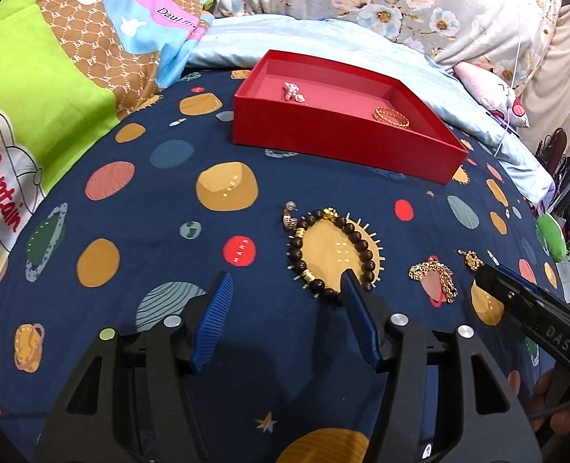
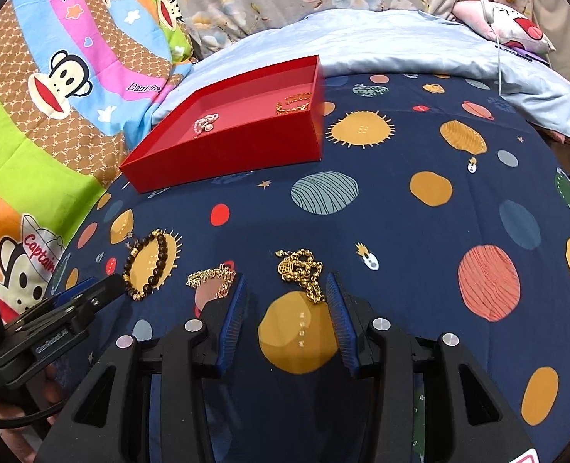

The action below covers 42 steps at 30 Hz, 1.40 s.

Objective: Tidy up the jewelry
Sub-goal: 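Grasp the dark beaded bracelet with left gripper while right grasps gold chain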

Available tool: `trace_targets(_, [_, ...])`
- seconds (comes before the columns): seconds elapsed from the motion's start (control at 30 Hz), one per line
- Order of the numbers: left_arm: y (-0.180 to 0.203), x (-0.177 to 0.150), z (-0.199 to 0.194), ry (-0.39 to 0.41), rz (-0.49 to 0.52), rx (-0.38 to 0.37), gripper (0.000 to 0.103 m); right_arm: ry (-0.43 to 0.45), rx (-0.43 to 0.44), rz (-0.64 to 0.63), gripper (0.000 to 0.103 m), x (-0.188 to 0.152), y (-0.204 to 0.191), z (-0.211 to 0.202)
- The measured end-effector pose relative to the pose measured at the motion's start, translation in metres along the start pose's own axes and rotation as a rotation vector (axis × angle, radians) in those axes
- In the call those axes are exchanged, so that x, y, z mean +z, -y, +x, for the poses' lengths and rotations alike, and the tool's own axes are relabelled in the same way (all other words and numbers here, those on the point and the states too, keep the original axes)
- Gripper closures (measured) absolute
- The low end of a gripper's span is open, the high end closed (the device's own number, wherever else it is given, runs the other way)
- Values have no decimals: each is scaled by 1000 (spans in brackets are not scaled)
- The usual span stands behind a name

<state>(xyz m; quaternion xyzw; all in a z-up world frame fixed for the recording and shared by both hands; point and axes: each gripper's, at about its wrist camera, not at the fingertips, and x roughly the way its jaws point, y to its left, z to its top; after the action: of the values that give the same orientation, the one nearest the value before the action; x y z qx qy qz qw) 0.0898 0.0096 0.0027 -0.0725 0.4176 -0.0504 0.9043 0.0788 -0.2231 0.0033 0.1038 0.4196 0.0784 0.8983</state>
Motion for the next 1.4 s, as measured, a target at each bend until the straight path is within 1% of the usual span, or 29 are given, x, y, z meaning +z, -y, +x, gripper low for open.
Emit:
trace_targets(0.1, [4, 2, 4, 1, 9, 5, 54, 4, 4, 3, 60, 0, 0, -1])
trace_targets(0.17, [7, 5, 7, 0, 15, 4, 58, 4, 6, 3, 58, 0, 0, -1])
trace_targets(0.23, [9, 7, 11, -4, 25, 14, 67, 7, 7, 1, 55, 0, 0, -1])
trace_targets(0.3, [11, 9, 13, -8, 35, 24, 72, 9, 7, 1, 55, 0, -1, -1])
trace_targets(0.37, [14, 10, 15, -11, 48, 40, 79, 5, 8, 2, 55, 1, -1, -1])
trace_targets(0.4, [14, 10, 16, -13, 54, 45, 85, 5, 8, 4, 55, 1, -1, -1])
trace_targets(0.43, [14, 10, 16, -15, 57, 48, 94, 3, 9, 4, 55, 2, -2, -1])
trace_targets(0.47, [13, 10, 16, -16, 57, 46, 95, 3, 9, 4, 55, 2, -2, -1])
trace_targets(0.77, [2, 4, -1, 2, 33, -9, 96, -2, 3, 1, 55, 2, -2, 3])
trace_targets(1.0, [-8, -9, -5, -20, 25, -7, 96, -11, -9, 1, 55, 6, -2, 8])
trace_targets(1.03, [-8, -10, -6, -14, 24, -8, 96, -12, -11, -1, 55, 7, -2, 9])
trace_targets(1.1, [-9, -11, -7, -13, 20, -9, 96, -15, -13, -4, 58, 8, -2, 11])
trace_targets(1.4, [-11, -12, -6, -12, 13, -21, 96, -23, -49, 2, 81, 12, -2, 17])
